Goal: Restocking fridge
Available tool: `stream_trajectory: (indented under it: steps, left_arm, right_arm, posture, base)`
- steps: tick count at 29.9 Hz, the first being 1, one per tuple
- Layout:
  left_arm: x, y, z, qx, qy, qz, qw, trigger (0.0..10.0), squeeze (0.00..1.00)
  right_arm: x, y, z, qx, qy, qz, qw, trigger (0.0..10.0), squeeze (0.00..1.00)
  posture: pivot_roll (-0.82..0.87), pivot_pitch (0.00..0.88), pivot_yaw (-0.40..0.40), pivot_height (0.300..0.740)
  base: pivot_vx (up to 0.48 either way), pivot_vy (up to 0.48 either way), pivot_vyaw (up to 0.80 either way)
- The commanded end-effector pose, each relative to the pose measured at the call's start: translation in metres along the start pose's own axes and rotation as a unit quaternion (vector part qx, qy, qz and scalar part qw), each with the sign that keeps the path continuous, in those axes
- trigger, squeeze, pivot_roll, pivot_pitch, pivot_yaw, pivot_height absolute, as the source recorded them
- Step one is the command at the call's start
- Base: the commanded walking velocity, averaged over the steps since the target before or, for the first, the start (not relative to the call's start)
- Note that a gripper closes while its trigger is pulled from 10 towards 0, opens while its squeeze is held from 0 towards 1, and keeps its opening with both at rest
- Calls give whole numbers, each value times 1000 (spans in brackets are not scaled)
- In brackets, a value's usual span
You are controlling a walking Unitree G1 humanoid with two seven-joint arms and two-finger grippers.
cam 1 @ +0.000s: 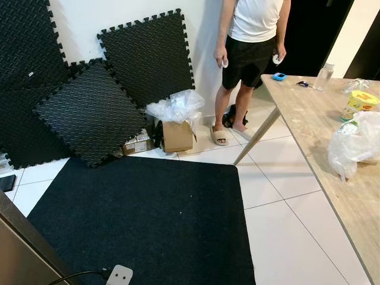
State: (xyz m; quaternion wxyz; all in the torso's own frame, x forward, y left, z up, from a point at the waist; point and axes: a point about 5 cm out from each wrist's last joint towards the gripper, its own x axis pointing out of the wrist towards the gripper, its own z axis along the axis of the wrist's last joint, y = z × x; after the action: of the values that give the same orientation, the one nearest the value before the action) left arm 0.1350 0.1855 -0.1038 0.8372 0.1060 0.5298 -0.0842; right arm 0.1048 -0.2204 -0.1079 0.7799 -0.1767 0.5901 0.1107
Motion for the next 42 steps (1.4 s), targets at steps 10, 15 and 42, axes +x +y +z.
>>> stream_trajectory:
  steps: [10,15,42]
  left_arm:
    - [0,-6,-3,-14,6,-7,1000,10000,0]
    - [0,-6,-3,-15,6,-9,1000,10000,0]
    - [0,-5,-3,-30,3,-8,1000,10000,0]
  right_arm:
    - [-1,-4,-4,-8,6,-9,1000,10000,0]
    - [-1,-4,-4,-7,7,-9,1000,10000,0]
    - [-1,-1,-6,-4,1,1,1000,10000,0]
  posture:
    - [63,0,-44,740]
    - [63,0,-44,740]
    - [58,0,-38,740]
  base:
    - [0,0,0]
    - [105,0,0]
    - [195,0,0]
